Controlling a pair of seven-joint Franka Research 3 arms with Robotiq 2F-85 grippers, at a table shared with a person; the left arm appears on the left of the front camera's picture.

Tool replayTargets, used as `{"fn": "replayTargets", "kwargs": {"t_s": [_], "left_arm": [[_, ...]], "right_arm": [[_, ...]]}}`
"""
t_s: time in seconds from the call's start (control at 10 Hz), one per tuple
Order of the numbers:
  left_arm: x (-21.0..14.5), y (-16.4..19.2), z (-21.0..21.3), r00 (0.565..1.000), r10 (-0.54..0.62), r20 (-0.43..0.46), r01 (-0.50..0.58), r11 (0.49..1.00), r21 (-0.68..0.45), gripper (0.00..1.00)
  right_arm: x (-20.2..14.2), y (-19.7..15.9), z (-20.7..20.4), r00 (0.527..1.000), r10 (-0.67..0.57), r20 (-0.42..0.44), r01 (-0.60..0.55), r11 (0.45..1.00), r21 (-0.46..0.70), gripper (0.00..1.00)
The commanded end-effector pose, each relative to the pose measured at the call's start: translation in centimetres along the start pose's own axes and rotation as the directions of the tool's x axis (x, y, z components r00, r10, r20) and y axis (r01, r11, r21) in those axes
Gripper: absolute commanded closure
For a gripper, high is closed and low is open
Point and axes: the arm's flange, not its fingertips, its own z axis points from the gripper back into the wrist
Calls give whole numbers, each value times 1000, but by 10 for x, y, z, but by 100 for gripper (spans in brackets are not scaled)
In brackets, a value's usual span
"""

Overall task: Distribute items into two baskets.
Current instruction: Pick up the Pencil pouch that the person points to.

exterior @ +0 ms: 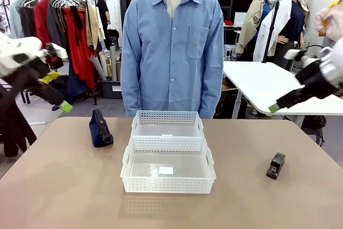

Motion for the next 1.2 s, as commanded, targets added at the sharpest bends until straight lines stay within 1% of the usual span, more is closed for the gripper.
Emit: {"fn": "replayTargets", "kwargs": {"t_s": [0.0,0.2,0.3,0.4,0.5,0.6,0.7,0.8,0.9,1.1], "left_arm": [[-12,18,26,999,-53,-4,53,996,-76,0],[-31,29,40,995,-94,36,97,989,-109,0],[-38,33,43,990,-116,75,123,986,-111,0],[-43,38,49,985,-97,143,114,987,-115,0],[-49,41,55,980,-100,171,123,984,-127,0],[-51,42,56,978,-95,185,120,984,-130,0],[-52,41,57,977,-102,187,128,983,-132,0],[-52,41,59,975,-97,199,126,982,-138,0],[-52,41,60,974,-87,207,117,984,-137,0],[-51,42,60,970,-73,231,110,982,-153,0]], "right_arm": [[-8,-40,27,998,-46,47,40,991,131,0],[-27,-66,52,993,-76,89,65,990,128,0],[-35,-72,60,988,-84,126,65,987,150,0],[-40,-75,67,982,-90,163,63,984,165,0],[-45,-76,75,976,-86,198,51,983,178,0],[-48,-75,80,973,-79,215,41,983,178,0],[-52,-74,85,973,-40,227,-2,983,183,0],[-56,-71,87,976,38,216,-74,984,164,0],[-57,-69,88,976,60,211,-95,983,160,0],[-57,-69,90,975,28,221,-67,983,169,0]]}}
